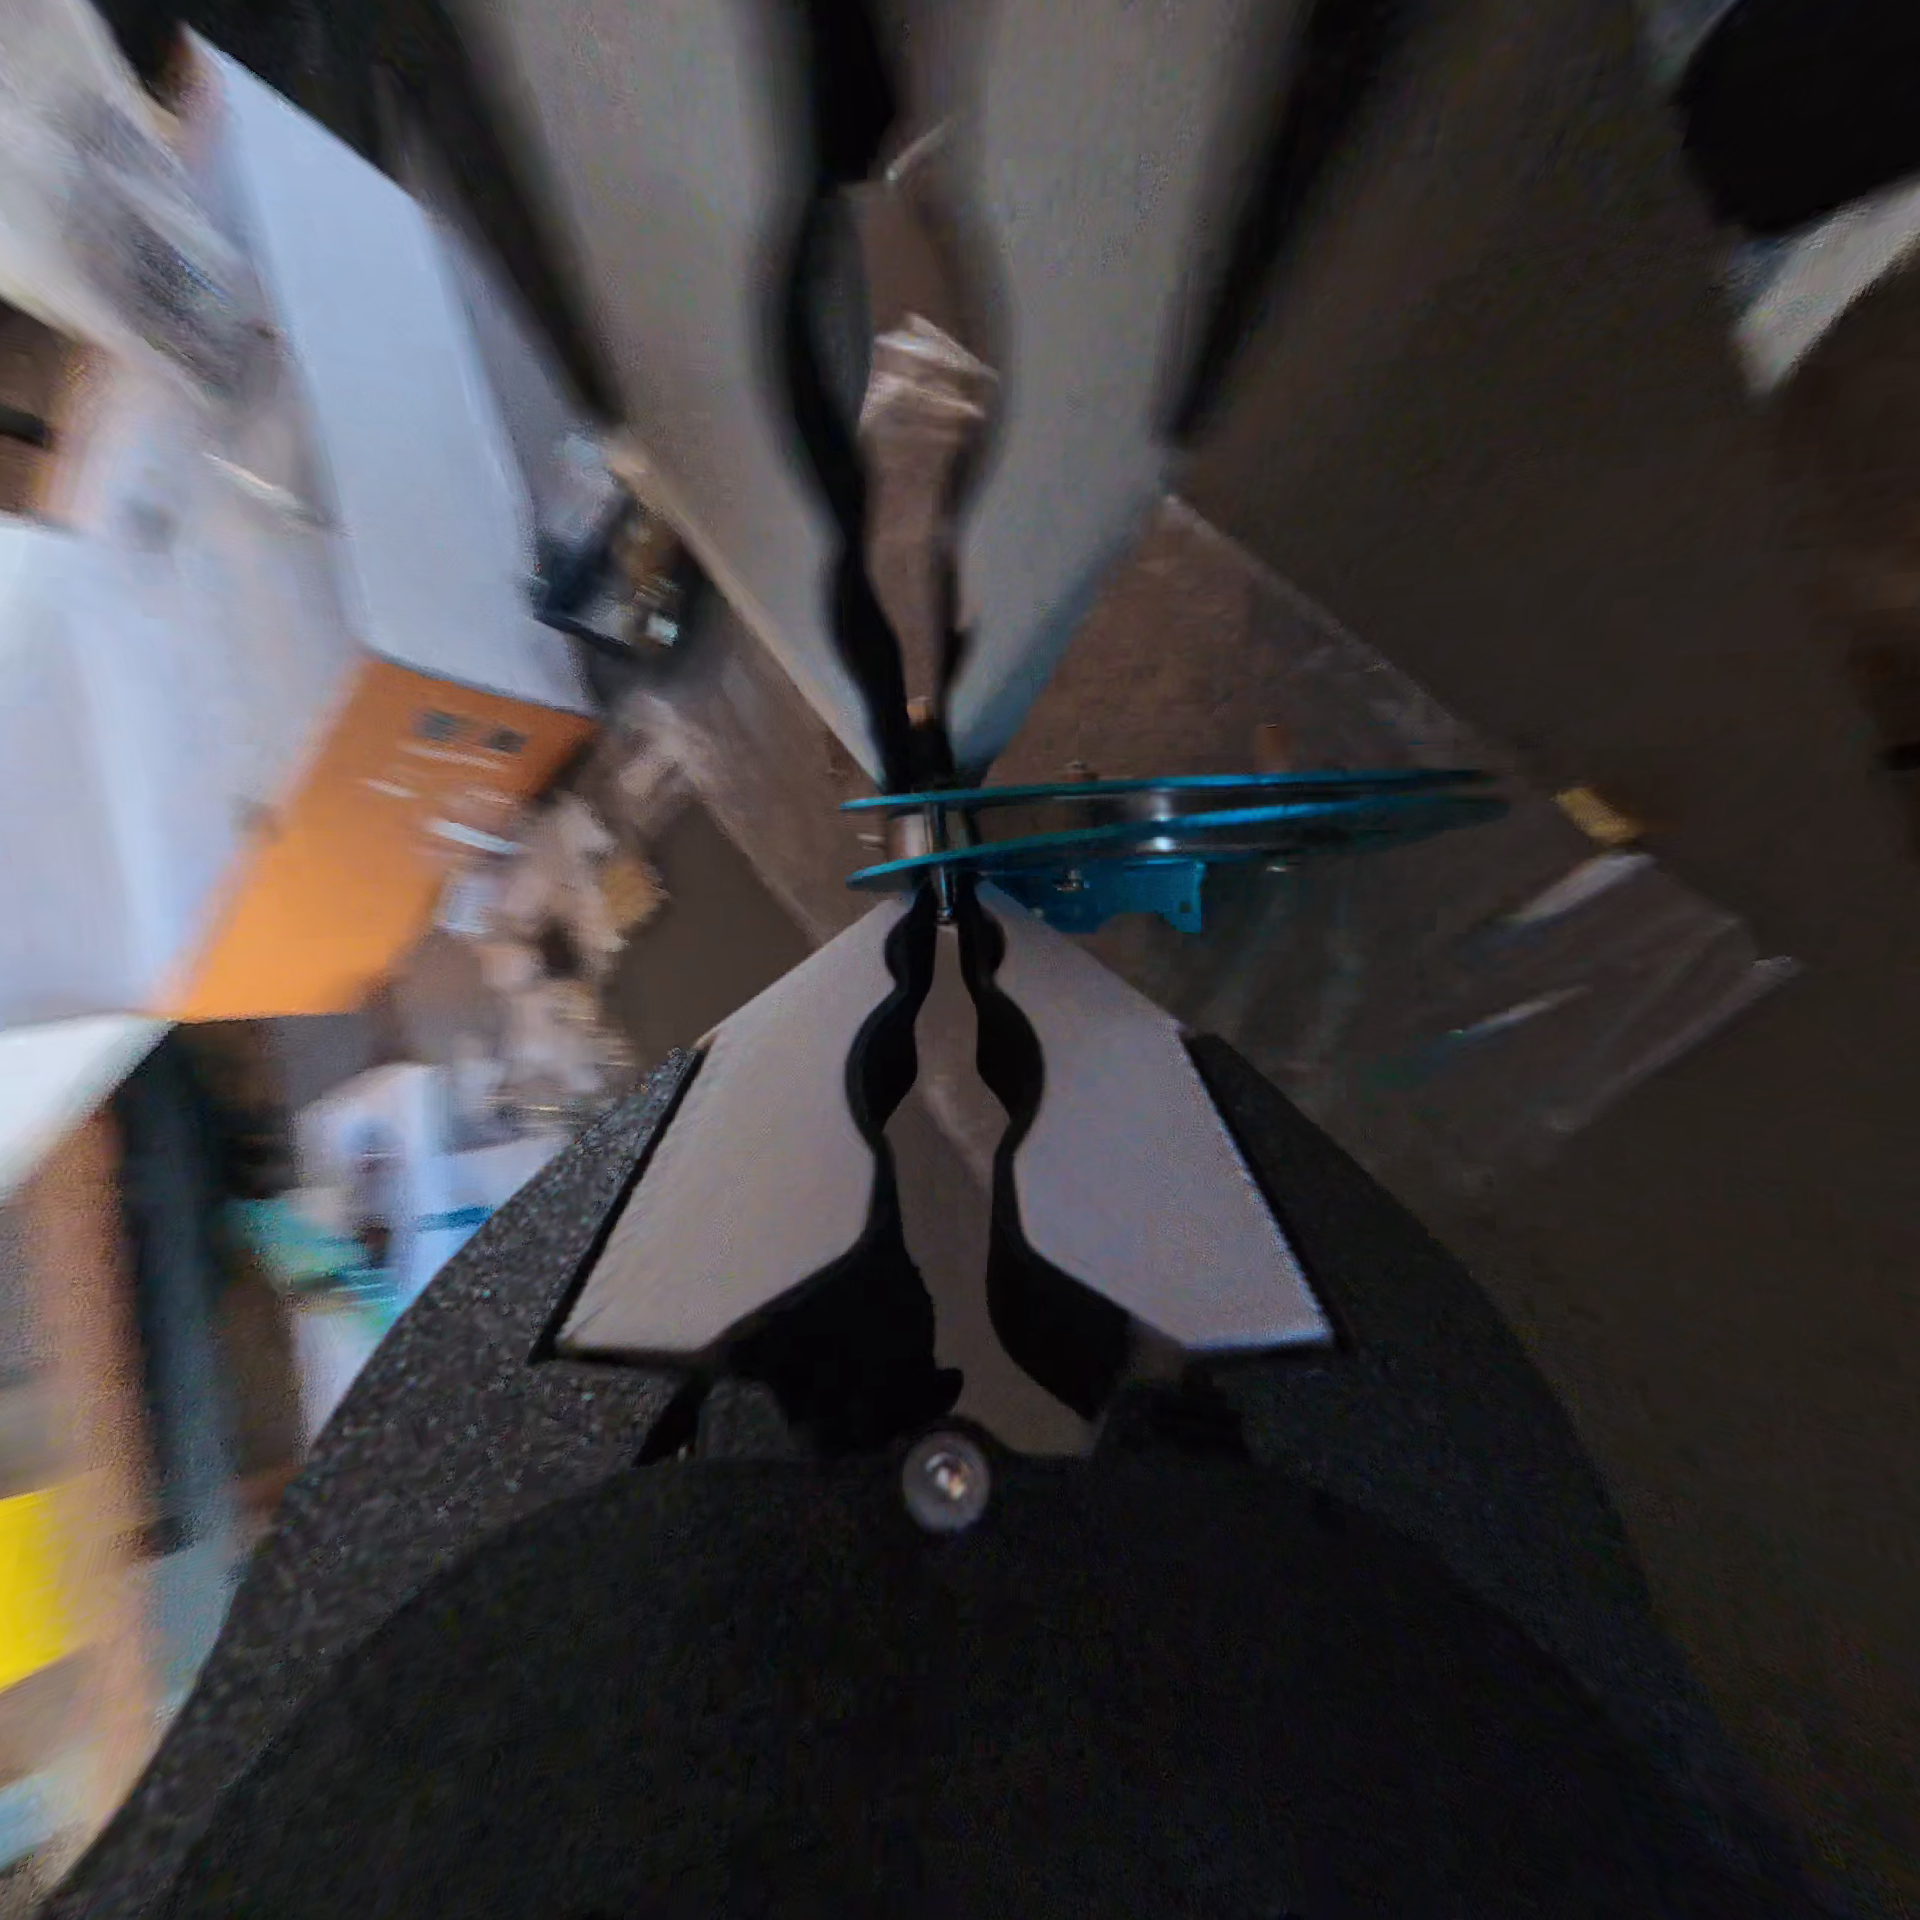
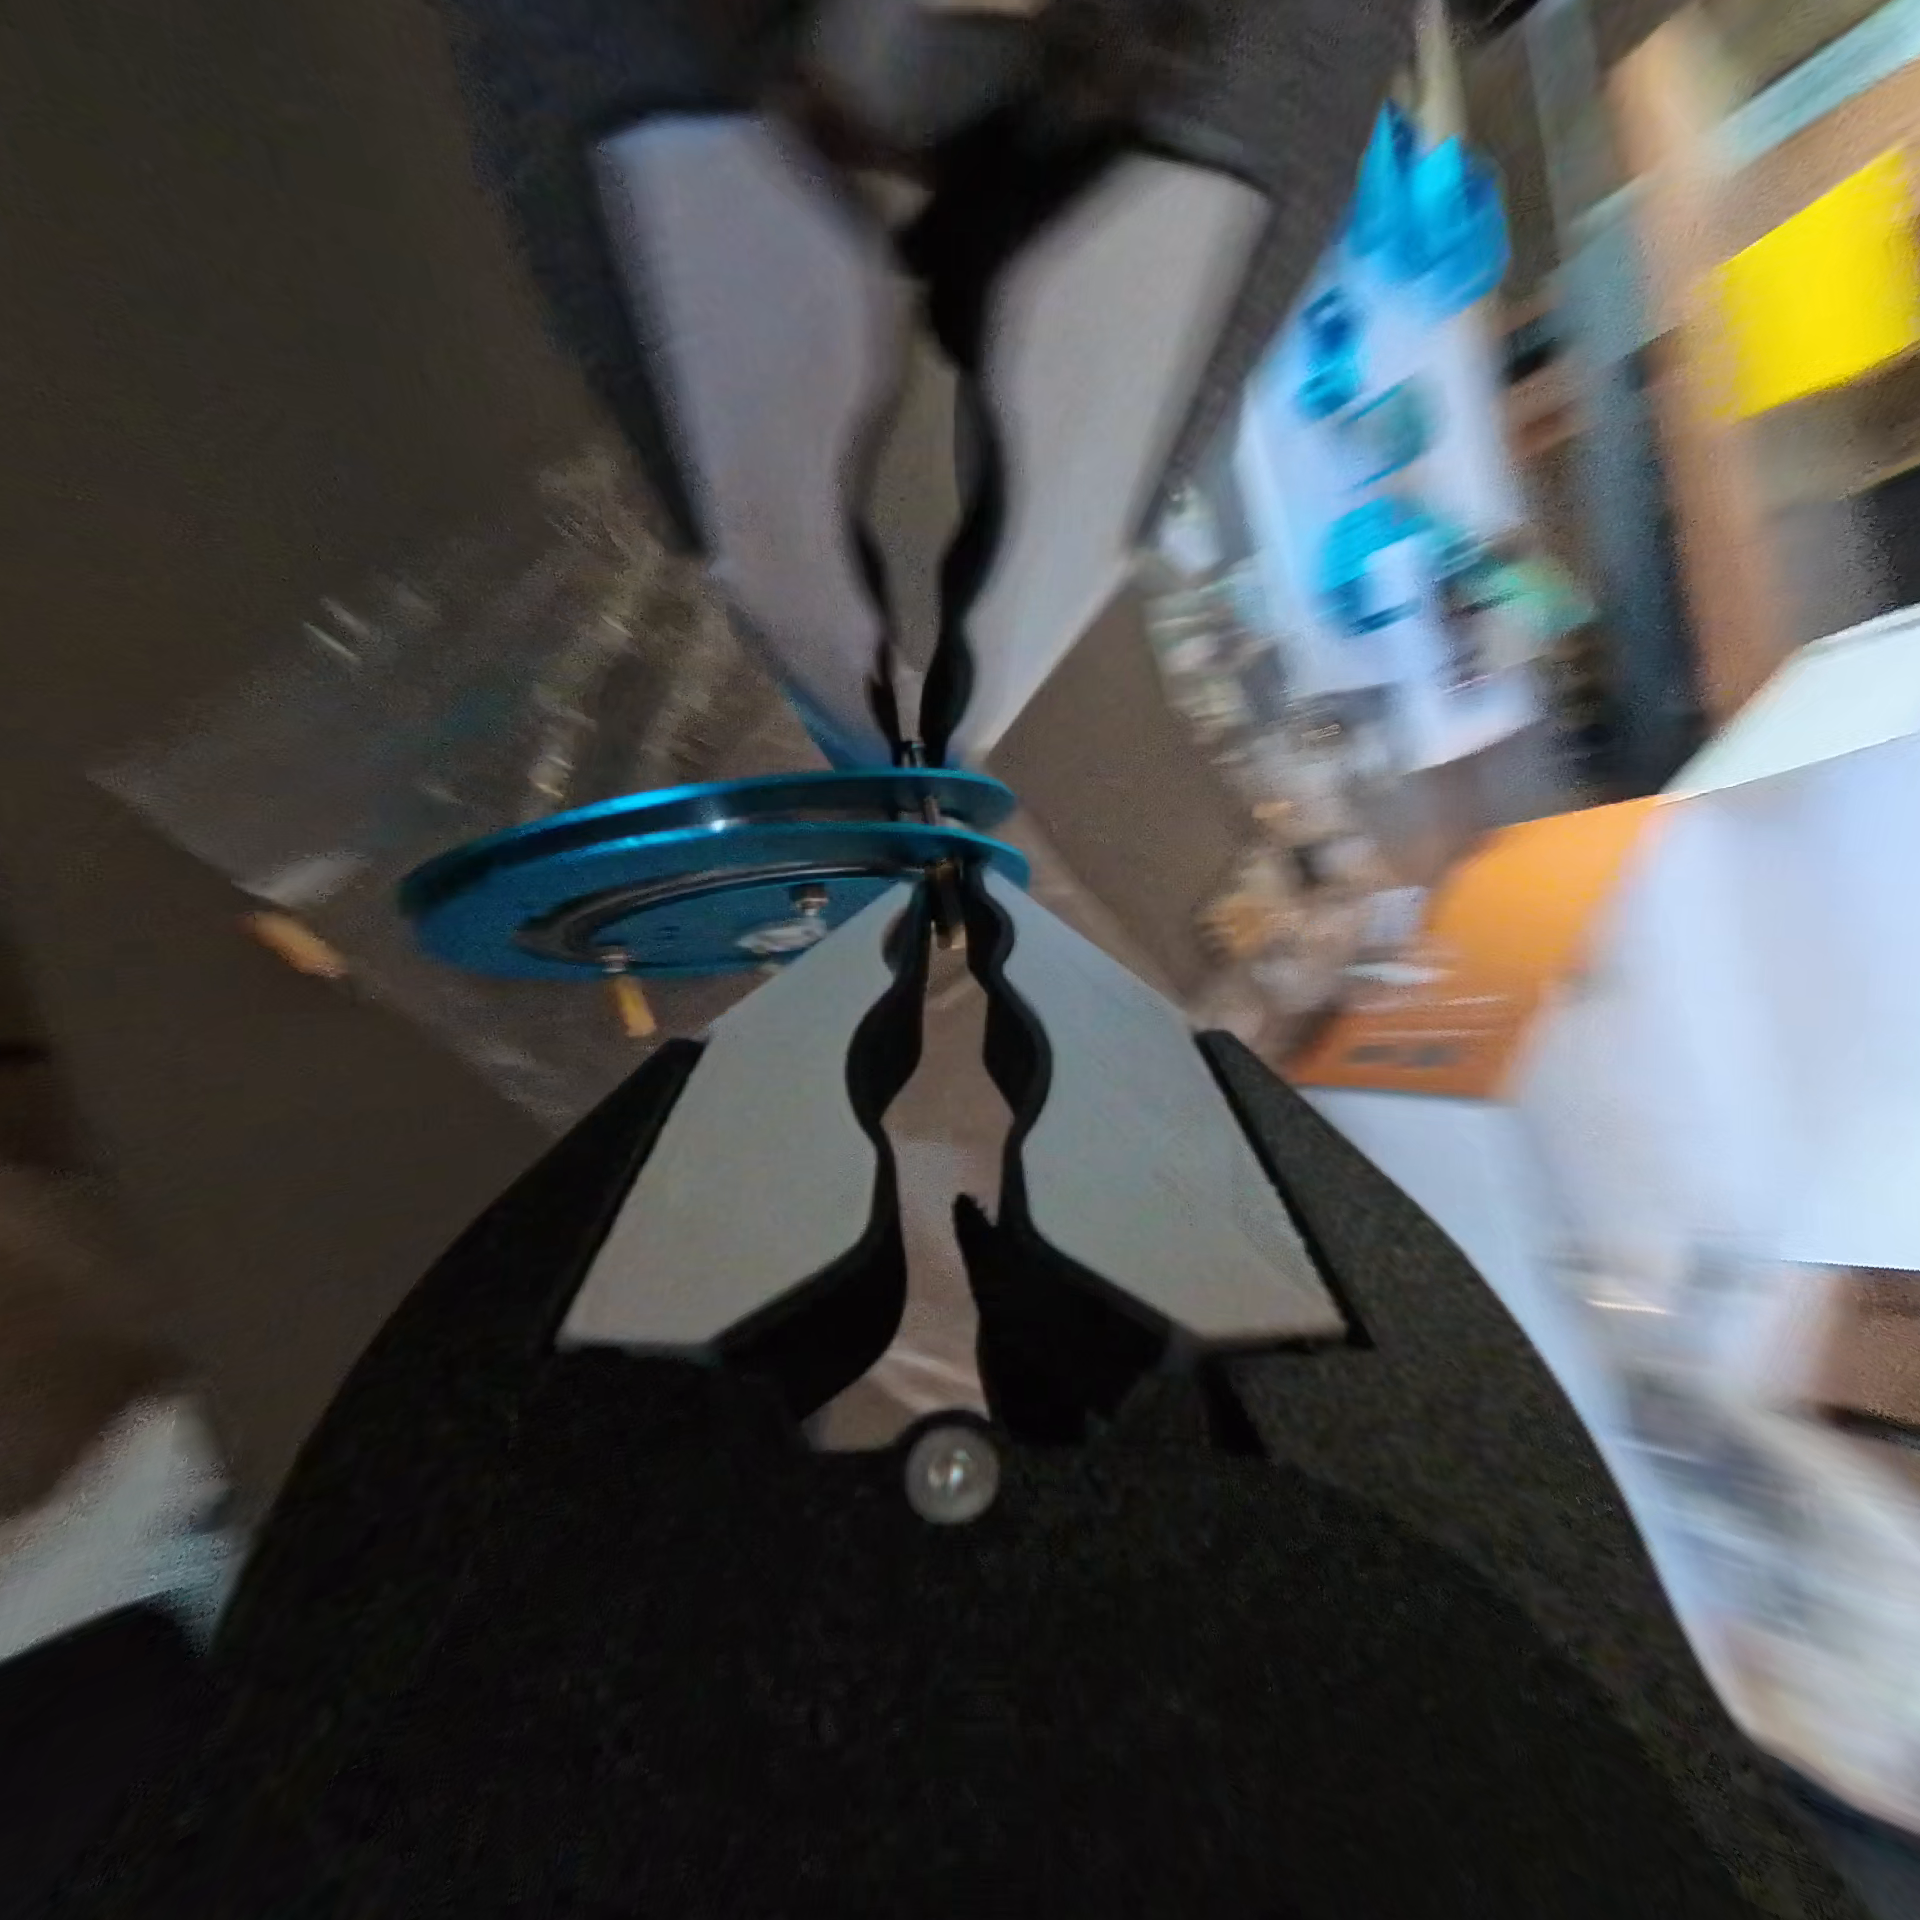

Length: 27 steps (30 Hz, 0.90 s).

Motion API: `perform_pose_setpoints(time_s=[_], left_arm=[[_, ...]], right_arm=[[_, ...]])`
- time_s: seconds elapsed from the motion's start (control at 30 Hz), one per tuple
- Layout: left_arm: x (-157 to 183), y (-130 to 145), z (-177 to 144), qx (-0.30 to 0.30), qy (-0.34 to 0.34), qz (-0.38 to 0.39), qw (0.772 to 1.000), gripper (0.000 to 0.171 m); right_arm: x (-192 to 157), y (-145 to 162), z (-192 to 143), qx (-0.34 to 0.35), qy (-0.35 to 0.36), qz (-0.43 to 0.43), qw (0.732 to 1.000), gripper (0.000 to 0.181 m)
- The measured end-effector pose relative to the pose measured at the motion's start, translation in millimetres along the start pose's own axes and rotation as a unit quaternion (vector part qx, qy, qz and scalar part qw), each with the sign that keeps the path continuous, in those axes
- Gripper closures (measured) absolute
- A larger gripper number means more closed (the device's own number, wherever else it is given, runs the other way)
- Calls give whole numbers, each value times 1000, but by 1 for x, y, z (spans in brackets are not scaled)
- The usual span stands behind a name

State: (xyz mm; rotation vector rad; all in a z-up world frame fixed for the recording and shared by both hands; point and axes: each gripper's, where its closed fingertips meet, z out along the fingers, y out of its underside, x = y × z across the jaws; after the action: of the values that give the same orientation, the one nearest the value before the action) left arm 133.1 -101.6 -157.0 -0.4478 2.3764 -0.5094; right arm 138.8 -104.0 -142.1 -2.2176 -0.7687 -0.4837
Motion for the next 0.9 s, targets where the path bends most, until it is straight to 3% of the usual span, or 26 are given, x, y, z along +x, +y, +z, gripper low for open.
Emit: perform_pose_setpoints(time_s=[0.07,0.1,0.13,0.17,0.23,0.27,0.3,0.33,0.4,0.5,0.63,0.77,0.83,0.9], left_arm=[[-8,-1,1,-4,-132,107,985,170],[-10,-4,0,-2,-191,151,970,168],[-11,-7,-2,1,-245,189,951,167],[-11,-10,-5,6,-292,222,930,168],[-8,-14,-7,-2,-344,265,901,171],[-9,-12,-7,-15,-358,273,893,171],[-9,-12,-6,-12,-358,267,895,171],[-10,-11,-6,-12,-349,249,903,171],[-11,-9,-4,-17,-335,226,914,171],[-11,-9,-2,-7,-303,186,935,169],[-3,-11,-2,36,-208,55,976,167],[-5,-18,-13,61,-120,-36,990,157],[-4,-19,-12,61,-75,-67,993,155],[-1,-13,-5,39,-37,-78,996,154]], right_arm=[[-6,1,-4,18,-149,168,974,177],[-8,1,-5,25,-224,252,941,177],[-10,0,-9,24,-305,340,889,177],[-12,-2,-14,19,-386,425,819,177],[-18,-7,-25,-1,-532,551,643,177],[-17,-7,-24,0,-566,591,575,177],[-16,-8,-23,0,-588,612,528,176],[-16,-7,-23,0,-597,615,515,176],[-14,-6,-22,0,-581,602,548,176],[-13,-5,-21,10,-541,565,623,176],[-12,-3,-22,60,-476,487,730,177],[-4,2,-17,85,-365,424,825,177],[-4,2,-18,87,-327,389,857,176],[-4,3,-17,84,-300,379,871,177]])
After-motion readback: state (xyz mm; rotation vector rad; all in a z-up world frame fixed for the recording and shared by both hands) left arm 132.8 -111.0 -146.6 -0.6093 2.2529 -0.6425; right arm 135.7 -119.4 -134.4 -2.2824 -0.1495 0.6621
